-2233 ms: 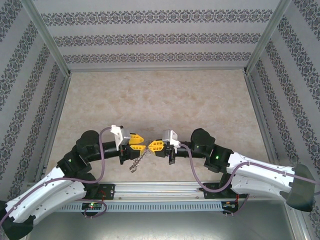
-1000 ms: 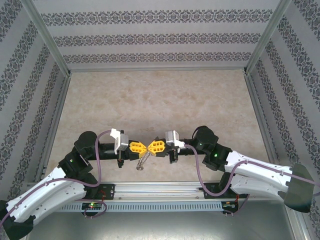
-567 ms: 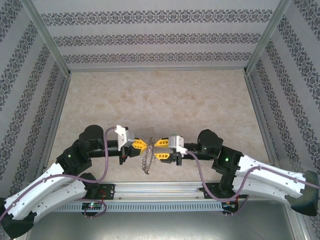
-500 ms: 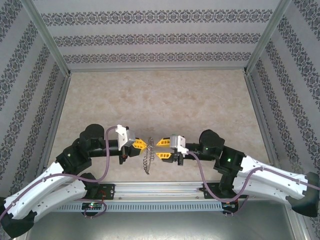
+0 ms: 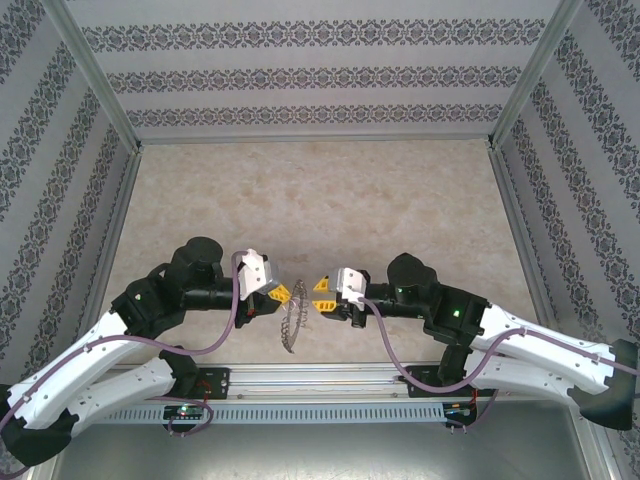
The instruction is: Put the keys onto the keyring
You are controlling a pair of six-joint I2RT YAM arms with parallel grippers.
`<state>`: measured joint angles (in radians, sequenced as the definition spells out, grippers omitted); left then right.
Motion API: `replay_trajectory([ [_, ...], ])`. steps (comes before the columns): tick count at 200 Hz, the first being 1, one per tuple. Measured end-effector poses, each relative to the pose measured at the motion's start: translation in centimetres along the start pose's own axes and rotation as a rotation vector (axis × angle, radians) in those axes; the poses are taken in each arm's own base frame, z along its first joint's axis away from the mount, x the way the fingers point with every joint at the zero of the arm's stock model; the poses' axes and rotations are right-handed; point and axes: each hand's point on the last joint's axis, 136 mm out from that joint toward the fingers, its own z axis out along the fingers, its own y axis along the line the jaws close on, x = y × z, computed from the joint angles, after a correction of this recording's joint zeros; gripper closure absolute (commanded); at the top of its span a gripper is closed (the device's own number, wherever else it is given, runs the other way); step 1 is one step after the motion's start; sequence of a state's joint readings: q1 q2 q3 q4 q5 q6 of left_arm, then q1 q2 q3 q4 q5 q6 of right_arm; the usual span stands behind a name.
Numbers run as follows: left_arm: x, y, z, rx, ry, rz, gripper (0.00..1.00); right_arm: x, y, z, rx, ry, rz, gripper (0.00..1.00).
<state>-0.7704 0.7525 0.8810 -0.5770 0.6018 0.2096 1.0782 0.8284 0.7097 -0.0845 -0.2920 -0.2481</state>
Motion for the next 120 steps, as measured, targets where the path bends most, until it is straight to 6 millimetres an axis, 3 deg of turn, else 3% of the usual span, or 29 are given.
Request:
replay_trajectory([
  [65, -0.4, -1.6, -0.3, 0.066, -0.112, 0.039, 1.00, -0.8, 0.0, 0.3, -0.008, -0.035, -0.005, 0.75],
  [120, -1.7, -2.2, -0.6, 0.093, -0.220, 0.057, 1.00, -3.0, 1.1, 0.2, -0.081, -0.130, -0.029, 0.76],
])
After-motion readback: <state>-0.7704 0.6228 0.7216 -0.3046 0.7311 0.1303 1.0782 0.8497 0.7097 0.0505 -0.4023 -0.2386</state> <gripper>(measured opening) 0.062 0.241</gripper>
